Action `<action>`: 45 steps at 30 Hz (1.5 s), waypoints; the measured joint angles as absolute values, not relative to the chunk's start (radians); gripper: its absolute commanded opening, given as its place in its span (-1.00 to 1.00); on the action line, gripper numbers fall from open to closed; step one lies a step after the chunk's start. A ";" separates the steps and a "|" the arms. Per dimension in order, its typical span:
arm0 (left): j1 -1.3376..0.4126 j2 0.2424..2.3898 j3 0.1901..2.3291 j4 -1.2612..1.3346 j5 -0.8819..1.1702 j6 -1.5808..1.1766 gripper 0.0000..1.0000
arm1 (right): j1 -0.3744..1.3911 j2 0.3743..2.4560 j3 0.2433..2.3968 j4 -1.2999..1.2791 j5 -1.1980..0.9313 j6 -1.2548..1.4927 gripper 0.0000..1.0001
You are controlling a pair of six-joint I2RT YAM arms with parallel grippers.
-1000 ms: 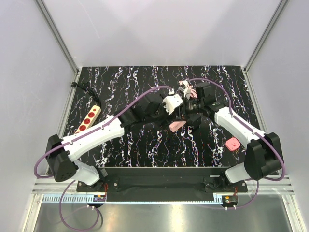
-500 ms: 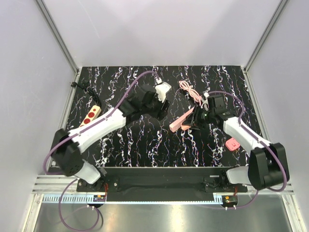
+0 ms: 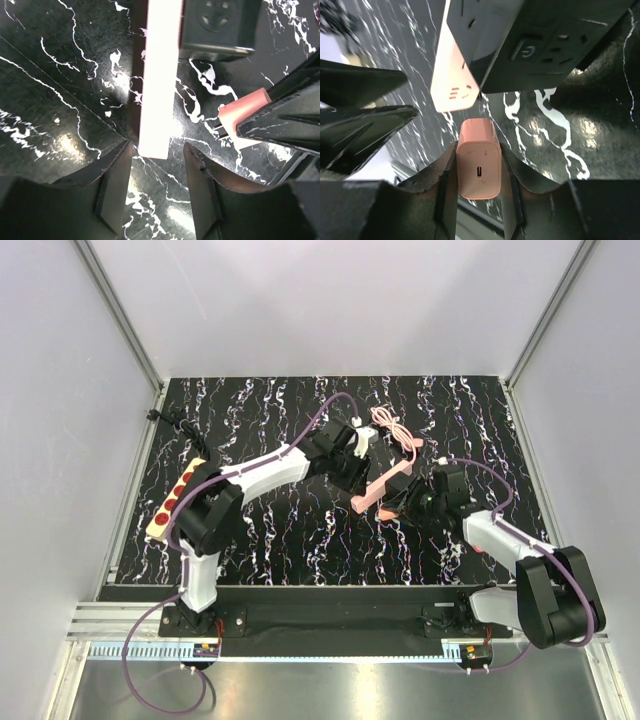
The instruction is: Insert the plug
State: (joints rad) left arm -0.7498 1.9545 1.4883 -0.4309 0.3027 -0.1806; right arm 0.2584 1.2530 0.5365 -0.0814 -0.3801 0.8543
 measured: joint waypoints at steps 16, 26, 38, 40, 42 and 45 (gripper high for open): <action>-0.612 2.108 1.497 -0.450 0.467 -0.460 -0.55 | 0.316 1.209 0.186 0.580 -0.221 1.206 -1.00; -0.614 2.142 1.492 -0.409 0.543 -0.553 -0.80 | 0.362 1.363 0.156 0.863 -0.221 1.225 -1.00; -0.614 2.141 1.415 -0.314 0.584 -0.615 -0.85 | 0.373 1.610 0.061 1.213 -0.221 1.230 -1.00; -0.614 2.139 1.406 -0.297 0.590 -0.624 -0.85 | 0.373 1.655 0.061 1.242 -0.220 1.240 -1.00; -0.614 2.136 1.396 -0.284 0.592 -0.630 -0.86 | 0.373 1.694 0.060 1.256 -0.219 1.248 -1.00; -0.614 2.135 1.390 -0.270 0.595 -0.638 -0.88 | 0.374 1.720 0.058 1.273 -0.218 1.262 -1.00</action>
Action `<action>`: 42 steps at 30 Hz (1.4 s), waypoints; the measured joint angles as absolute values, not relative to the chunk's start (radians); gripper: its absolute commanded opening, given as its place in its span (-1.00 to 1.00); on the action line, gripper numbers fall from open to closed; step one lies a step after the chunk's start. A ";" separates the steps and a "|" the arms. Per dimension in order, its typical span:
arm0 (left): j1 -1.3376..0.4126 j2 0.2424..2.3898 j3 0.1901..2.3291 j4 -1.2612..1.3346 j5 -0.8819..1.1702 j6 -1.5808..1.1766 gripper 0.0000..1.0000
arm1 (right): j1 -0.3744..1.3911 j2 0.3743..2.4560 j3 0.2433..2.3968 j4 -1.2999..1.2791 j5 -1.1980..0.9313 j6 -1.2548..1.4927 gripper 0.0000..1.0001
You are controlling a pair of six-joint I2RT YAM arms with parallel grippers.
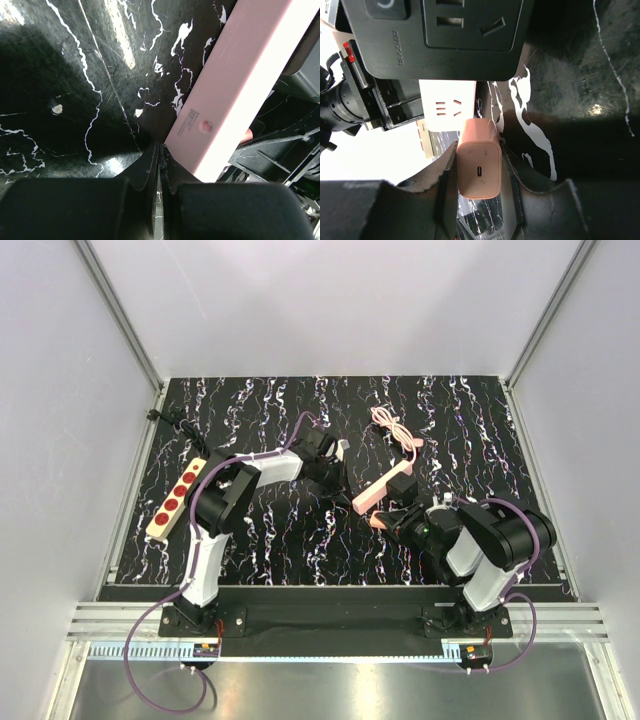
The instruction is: Insert the plug
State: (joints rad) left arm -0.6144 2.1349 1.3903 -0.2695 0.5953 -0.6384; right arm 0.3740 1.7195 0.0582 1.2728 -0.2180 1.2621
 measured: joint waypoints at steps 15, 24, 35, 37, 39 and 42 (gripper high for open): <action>-0.615 2.135 1.386 -0.252 0.596 -0.648 -0.89 | 0.374 1.554 0.056 1.286 -0.175 1.270 -1.00; -0.620 2.135 1.386 -0.252 0.596 -0.648 -0.90 | 0.374 1.446 0.058 1.220 -0.141 1.261 -1.00; -0.645 2.132 1.386 -0.240 0.596 -0.656 -0.92 | 0.375 1.444 0.057 1.171 -0.113 1.258 -1.00; -0.647 2.129 1.386 -0.237 0.596 -0.656 -0.92 | 0.375 1.466 0.057 1.182 -0.113 1.259 -1.00; -0.647 2.127 1.386 -0.237 0.596 -0.656 -0.92 | 0.375 1.496 0.057 1.195 -0.113 1.261 -1.00; -0.648 2.125 1.386 -0.235 0.596 -0.658 -0.93 | 0.378 1.538 0.056 1.212 -0.112 1.267 -1.00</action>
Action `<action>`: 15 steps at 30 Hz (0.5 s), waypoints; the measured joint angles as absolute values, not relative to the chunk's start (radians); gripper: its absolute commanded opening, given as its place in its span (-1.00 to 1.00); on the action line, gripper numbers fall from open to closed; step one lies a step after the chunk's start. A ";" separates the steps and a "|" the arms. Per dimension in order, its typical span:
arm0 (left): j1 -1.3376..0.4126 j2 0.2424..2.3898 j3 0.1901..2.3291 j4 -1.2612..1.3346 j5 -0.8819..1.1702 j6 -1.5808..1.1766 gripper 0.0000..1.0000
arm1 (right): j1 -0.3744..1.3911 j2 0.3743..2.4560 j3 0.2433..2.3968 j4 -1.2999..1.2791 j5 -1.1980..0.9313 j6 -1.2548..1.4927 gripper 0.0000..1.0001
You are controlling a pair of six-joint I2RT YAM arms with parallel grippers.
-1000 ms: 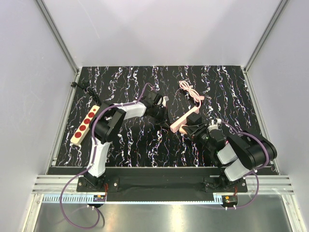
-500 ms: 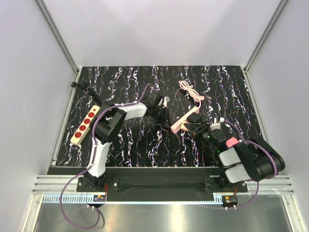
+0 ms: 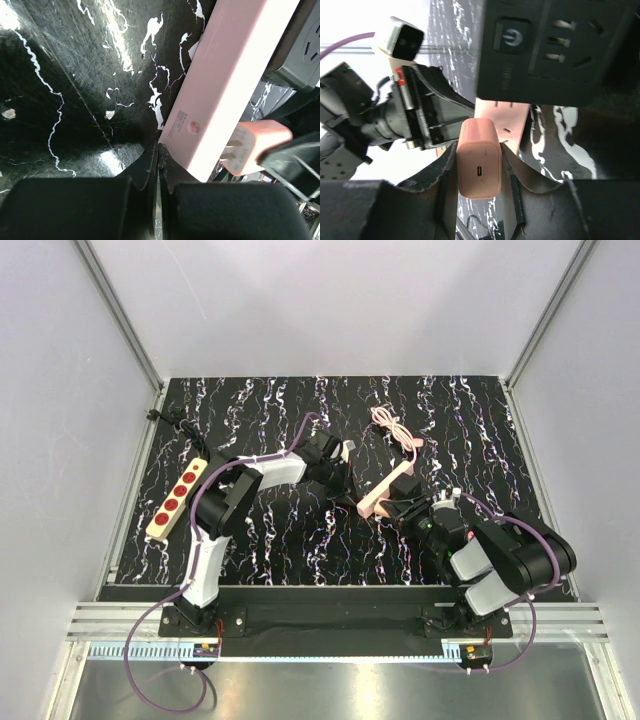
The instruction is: Insert the plug
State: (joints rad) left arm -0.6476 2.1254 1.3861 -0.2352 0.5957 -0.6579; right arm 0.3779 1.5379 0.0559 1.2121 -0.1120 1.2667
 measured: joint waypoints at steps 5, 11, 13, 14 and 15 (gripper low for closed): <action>-0.648 2.121 1.386 -0.233 0.593 -0.660 -0.93 | 0.382 1.601 0.054 1.262 -0.112 1.280 -1.00; -0.650 2.121 1.386 -0.233 0.591 -0.663 -0.94 | 0.393 1.642 0.053 1.288 -0.102 1.293 -1.00; -0.650 2.121 1.386 -0.233 0.590 -0.663 -0.94 | 0.397 1.647 0.053 1.296 -0.097 1.298 -1.00; -0.650 2.121 1.386 -0.233 0.590 -0.663 -0.94 | 0.397 1.650 0.053 1.299 -0.096 1.300 -1.00; -0.650 2.121 1.386 -0.233 0.590 -0.663 -0.94 | 0.397 1.652 0.053 1.302 -0.095 1.300 -1.00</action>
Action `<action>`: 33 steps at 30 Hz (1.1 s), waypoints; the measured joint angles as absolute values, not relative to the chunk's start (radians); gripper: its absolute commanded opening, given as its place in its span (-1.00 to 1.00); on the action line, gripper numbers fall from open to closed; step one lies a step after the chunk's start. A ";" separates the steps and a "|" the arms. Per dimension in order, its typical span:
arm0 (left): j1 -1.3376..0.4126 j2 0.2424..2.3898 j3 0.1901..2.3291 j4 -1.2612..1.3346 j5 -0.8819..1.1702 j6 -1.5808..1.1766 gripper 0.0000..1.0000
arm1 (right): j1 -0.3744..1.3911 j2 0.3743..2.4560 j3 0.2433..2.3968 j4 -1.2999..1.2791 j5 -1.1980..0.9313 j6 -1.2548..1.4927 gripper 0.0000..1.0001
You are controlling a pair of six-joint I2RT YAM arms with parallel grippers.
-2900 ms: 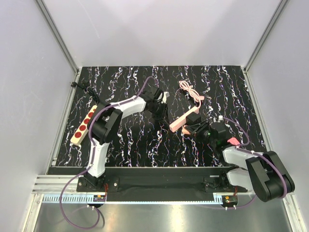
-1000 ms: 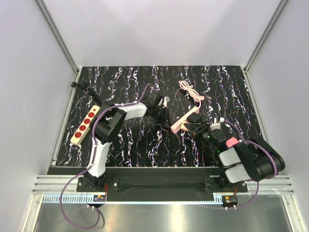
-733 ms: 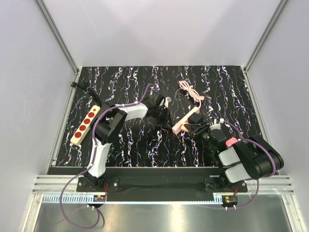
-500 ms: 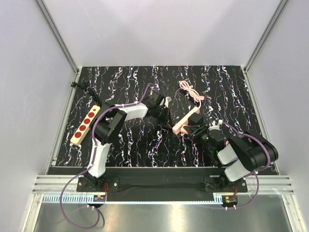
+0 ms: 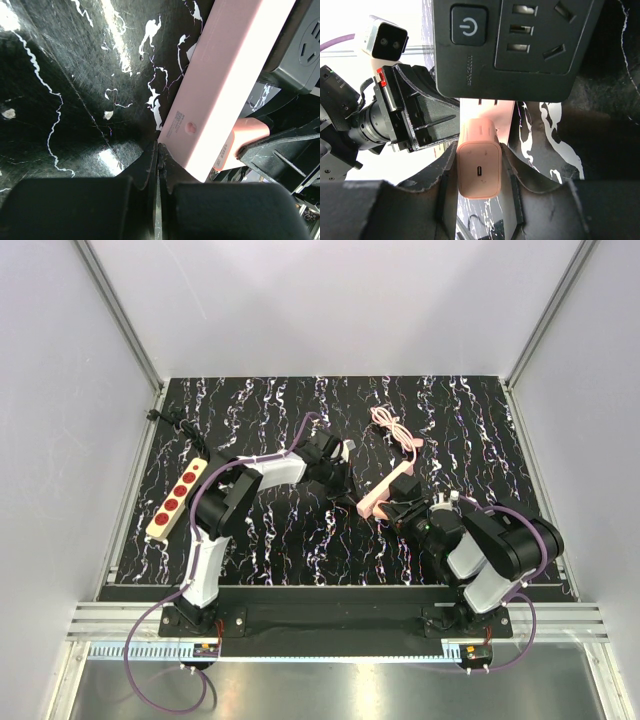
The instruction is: Insert the plug
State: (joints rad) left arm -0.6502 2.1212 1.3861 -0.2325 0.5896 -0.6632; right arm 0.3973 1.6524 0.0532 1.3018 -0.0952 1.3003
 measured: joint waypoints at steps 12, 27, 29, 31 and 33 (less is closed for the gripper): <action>-0.672 2.121 1.386 -0.209 0.558 -0.674 -0.99 | 0.406 1.666 0.051 1.319 -0.061 1.320 -1.00; -0.688 2.122 1.368 -0.129 0.519 -0.747 -1.00 | 0.456 1.787 0.044 1.456 0.056 1.414 -1.00; -0.690 2.122 1.365 -0.115 0.511 -0.759 -1.00 | 0.458 1.802 0.044 1.474 0.064 1.420 -1.00; -0.695 2.123 1.364 -0.109 0.501 -0.765 -1.00 | 0.460 1.814 0.044 1.488 0.071 1.425 -1.00; -0.700 2.124 1.364 -0.100 0.491 -0.774 -1.00 | 0.461 1.822 0.041 1.499 0.081 1.431 -1.00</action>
State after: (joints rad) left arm -0.6998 2.1239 1.3643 -0.0998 0.4911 -0.7738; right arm 0.4610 1.8217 0.0406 1.4990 0.0811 1.4311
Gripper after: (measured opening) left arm 0.009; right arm 0.384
